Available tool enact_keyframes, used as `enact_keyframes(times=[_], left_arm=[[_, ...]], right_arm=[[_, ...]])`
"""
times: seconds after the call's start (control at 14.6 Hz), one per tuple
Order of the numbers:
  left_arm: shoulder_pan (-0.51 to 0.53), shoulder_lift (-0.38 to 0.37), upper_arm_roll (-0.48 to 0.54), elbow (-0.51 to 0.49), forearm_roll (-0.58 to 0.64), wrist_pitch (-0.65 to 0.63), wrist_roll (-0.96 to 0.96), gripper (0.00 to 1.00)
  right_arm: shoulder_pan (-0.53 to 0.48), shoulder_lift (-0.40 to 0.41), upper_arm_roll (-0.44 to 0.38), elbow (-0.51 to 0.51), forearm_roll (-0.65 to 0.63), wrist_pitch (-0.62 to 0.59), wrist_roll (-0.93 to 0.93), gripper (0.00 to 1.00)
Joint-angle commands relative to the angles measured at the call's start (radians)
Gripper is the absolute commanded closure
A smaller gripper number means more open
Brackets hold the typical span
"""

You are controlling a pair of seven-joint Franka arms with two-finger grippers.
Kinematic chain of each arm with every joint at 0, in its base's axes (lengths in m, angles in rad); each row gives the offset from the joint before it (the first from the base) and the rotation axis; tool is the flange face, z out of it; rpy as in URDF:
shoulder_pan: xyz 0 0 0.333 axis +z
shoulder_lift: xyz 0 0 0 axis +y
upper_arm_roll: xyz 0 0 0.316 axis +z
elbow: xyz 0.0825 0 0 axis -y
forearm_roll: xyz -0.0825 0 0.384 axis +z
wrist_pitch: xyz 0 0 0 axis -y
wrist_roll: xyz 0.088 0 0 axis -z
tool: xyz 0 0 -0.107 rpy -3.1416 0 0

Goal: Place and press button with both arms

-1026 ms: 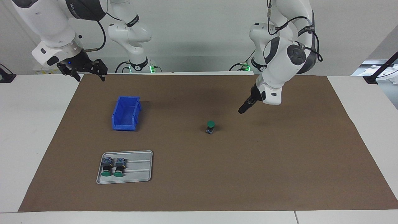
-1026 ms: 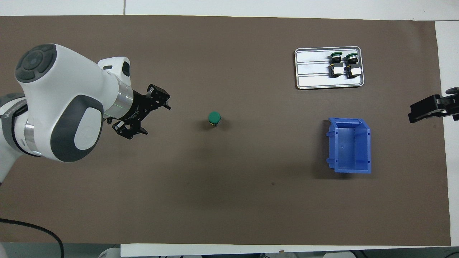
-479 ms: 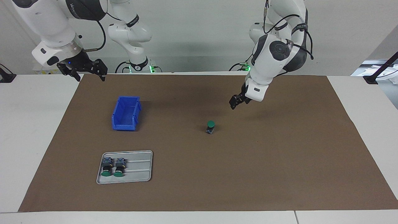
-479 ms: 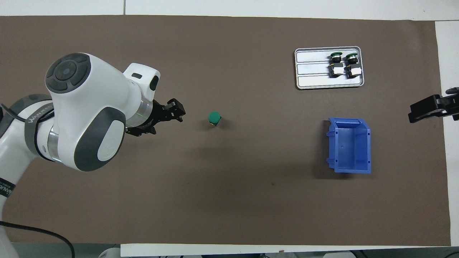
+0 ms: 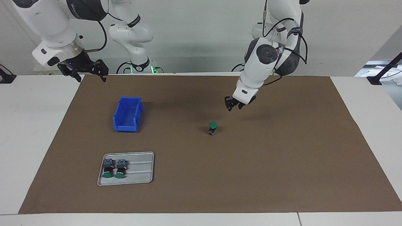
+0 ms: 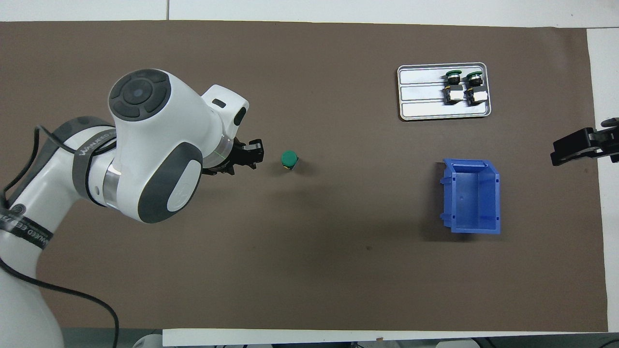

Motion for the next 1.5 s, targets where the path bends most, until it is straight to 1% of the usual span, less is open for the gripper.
enact_keyframes(times=[0.0,0.14,0.21,0.27,0.48,0.62,1.03,1.44], left_arm=[[-0.058,0.081,0.013,0.085,0.053,-0.028,-0.066,0.82],[-0.069,0.095,0.012,0.097,0.059,-0.027,-0.082,0.92],[-0.073,0.121,0.013,0.119,0.059,-0.028,-0.091,0.98],[-0.084,0.139,0.013,0.143,0.061,-0.027,-0.117,1.00],[-0.095,0.190,0.013,0.194,0.061,-0.025,-0.163,1.00],[-0.107,0.239,0.015,0.234,0.065,-0.004,-0.184,1.00],[-0.113,0.259,0.015,0.228,0.079,0.052,-0.198,1.00],[-0.113,0.265,0.015,0.196,0.079,0.104,-0.198,1.00]], right_arm=[[-0.003,-0.002,0.001,0.005,-0.003,-0.016,-0.014,0.01],[-0.003,-0.002,0.001,0.005,-0.002,-0.018,-0.016,0.01],[-0.001,-0.002,0.001,0.005,-0.003,-0.016,-0.016,0.01],[-0.003,-0.002,0.001,0.005,-0.003,-0.016,-0.016,0.01],[-0.003,-0.002,0.001,0.006,-0.003,-0.016,-0.016,0.01],[-0.003,-0.002,0.001,0.005,-0.003,-0.016,-0.016,0.01],[-0.003,-0.002,0.001,0.006,-0.002,-0.016,-0.016,0.01],[-0.003,-0.002,0.001,0.005,-0.002,-0.016,-0.016,0.01]])
